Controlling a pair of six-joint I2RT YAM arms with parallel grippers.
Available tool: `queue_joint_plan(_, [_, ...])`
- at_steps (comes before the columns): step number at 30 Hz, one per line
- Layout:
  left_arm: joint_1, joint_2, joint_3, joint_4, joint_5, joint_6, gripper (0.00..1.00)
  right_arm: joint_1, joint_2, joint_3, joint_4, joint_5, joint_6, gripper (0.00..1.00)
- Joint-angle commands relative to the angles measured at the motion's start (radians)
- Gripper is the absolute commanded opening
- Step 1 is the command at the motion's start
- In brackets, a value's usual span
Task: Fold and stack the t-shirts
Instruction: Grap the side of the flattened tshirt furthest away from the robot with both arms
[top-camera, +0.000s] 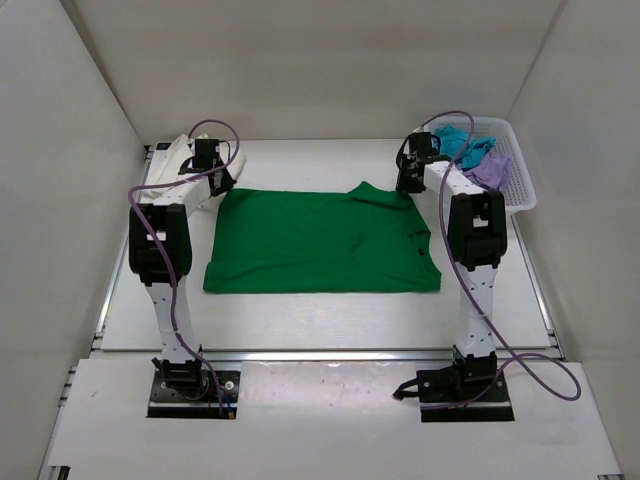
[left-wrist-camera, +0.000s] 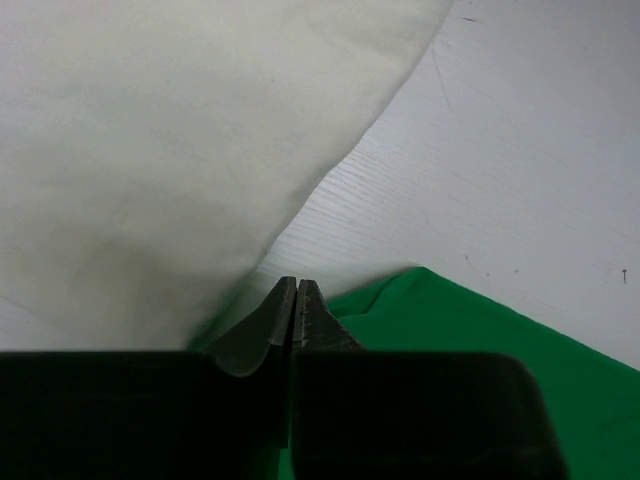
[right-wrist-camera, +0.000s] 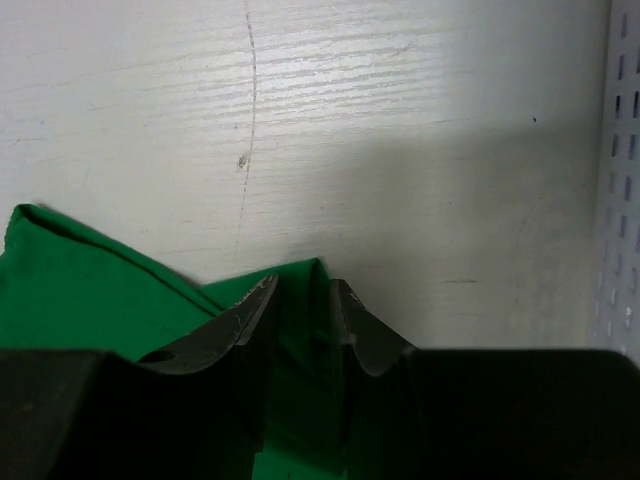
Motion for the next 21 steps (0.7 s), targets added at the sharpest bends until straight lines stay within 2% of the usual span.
queue_joint_plan(1, [-0.002,-0.082,0.012,0.013,0.008,0.007,0.0,0.003,-0.004,-0.002,0.024,0.002,-0.007,0.23])
queue_joint_plan(4, [-0.005,-0.073,0.018,0.011,0.011,0.007,0.0,0.004,0.008,0.006,0.014,-0.021,0.008,0.23])
queue_joint_plan(8, [-0.001,-0.077,0.016,0.005,0.005,0.009,0.0,0.0,-0.001,-0.001,0.024,-0.026,0.001,0.14])
queue_joint_plan(14, [-0.002,-0.077,0.018,0.008,0.01,0.009,0.0,0.01,-0.032,-0.006,0.03,-0.021,-0.001,0.08])
queue_joint_plan(17, [-0.004,-0.086,0.018,0.008,0.01,0.009,0.0,0.006,-0.049,-0.013,0.03,-0.009,-0.001,0.01])
queue_joint_plan(21, [-0.004,-0.082,0.018,0.005,0.01,0.004,0.0,0.012,-0.066,-0.003,0.027,-0.001,0.002,0.0])
